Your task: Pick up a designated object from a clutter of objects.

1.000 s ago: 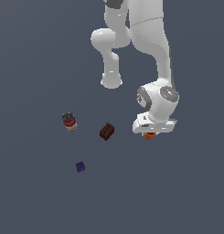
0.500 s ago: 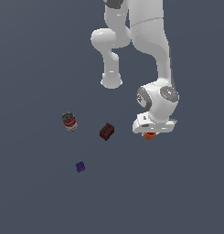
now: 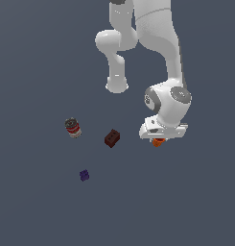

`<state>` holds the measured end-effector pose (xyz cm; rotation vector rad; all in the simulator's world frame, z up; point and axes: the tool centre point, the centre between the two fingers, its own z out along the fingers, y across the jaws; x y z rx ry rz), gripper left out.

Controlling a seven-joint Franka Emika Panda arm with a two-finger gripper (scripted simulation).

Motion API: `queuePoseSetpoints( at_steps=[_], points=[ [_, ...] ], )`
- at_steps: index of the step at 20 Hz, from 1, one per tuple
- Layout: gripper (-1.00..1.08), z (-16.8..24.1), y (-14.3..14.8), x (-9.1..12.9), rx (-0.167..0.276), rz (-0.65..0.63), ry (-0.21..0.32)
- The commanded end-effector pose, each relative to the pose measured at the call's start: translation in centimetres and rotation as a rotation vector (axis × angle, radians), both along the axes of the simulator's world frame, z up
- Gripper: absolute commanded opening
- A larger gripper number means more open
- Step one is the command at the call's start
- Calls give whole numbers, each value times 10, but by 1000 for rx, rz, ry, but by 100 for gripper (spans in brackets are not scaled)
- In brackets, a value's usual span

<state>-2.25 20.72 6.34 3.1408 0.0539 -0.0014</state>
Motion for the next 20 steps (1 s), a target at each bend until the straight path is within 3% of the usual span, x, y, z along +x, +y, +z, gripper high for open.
queuePoseSetpoints(
  at_steps=[1, 20],
  points=[
    [-100, 15, -1, 6, 1, 0, -1],
    [-100, 190, -15, 71, 3, 1, 0]
  ],
)
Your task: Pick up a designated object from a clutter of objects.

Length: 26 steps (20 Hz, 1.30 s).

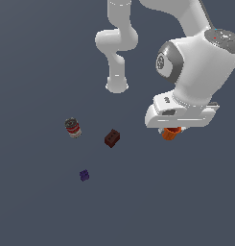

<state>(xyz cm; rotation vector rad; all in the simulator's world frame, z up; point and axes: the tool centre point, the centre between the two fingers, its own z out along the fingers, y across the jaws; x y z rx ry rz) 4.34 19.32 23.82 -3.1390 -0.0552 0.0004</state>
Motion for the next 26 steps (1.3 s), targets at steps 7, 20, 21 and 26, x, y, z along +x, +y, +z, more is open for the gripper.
queuePoseSetpoints(
  at_steps=[7, 20, 21, 26],
  points=[
    [-100, 77, -6, 30, 0, 0, 0],
    [-100, 154, -12, 64, -1, -1, 0],
    [-100, 157, -12, 66, -2, -2, 0],
    [-100, 171, -13, 72, -2, -2, 0]
  ],
)
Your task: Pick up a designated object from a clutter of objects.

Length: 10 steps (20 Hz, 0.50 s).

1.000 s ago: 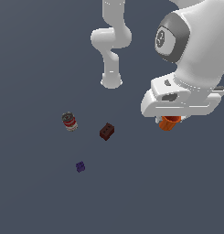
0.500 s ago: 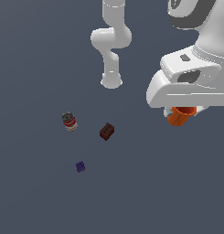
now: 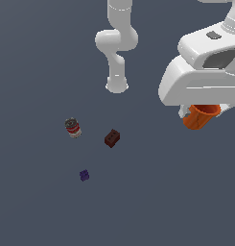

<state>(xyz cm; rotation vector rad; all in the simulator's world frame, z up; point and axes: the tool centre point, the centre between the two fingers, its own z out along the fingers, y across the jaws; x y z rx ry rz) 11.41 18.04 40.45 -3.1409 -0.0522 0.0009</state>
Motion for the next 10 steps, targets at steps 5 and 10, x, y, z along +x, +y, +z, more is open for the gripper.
queuePoseSetpoints(
  at_steps=[5, 10],
  points=[
    [-100, 11, 0, 5, 0, 0, 0],
    [-100, 13, 0, 7, 0, 0, 0]
  ],
)
